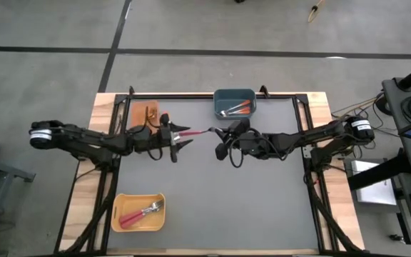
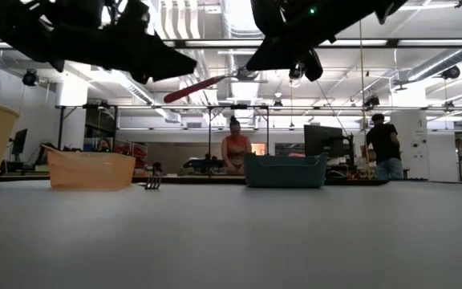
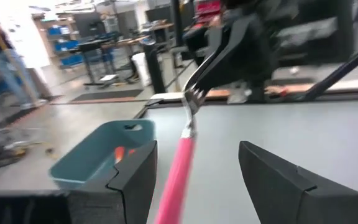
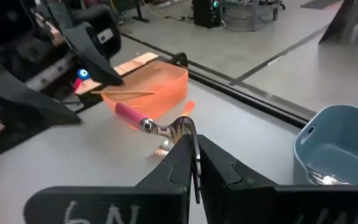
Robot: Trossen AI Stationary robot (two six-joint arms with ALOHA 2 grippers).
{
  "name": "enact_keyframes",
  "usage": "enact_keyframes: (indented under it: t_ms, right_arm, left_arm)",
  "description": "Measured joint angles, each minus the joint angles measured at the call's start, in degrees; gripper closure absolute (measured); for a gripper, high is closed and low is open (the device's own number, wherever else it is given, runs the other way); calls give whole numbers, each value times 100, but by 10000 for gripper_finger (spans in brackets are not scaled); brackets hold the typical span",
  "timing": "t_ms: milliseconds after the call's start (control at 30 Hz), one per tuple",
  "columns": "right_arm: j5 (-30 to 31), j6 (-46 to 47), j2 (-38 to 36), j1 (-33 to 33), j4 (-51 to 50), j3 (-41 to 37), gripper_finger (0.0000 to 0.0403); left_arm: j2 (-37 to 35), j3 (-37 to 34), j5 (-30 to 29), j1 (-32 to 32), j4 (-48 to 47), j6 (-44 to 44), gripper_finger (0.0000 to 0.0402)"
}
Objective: Sort silverware by color (type)
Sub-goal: Put the pink fork into the yellow bin
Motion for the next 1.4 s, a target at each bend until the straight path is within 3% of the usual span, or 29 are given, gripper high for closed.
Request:
enact_keyframes:
  t_ms: [133, 367, 1000, 1233, 1400]
  right_arm:
    - [1, 292, 0, 0, 3, 12, 394]
    - [8, 578, 4, 0, -10, -63, 394]
    - [168, 705, 9, -2, -212, -69, 394]
    - [170, 732, 9, -2, -257, -69, 394]
    - [313, 977, 9, -22, -299, -69, 394]
  left_arm:
    - [386, 297, -338, -17, -3, 470, 194]
    - [1014, 942, -385, -42, -261, 1221, 194]
    - [2342, 1951, -1712, -350, -395, 2120, 194]
    - [2583, 2092, -2356, -475, -437, 2291, 194]
    - [2552, 2134, -2402, -647, -419, 2397, 194]
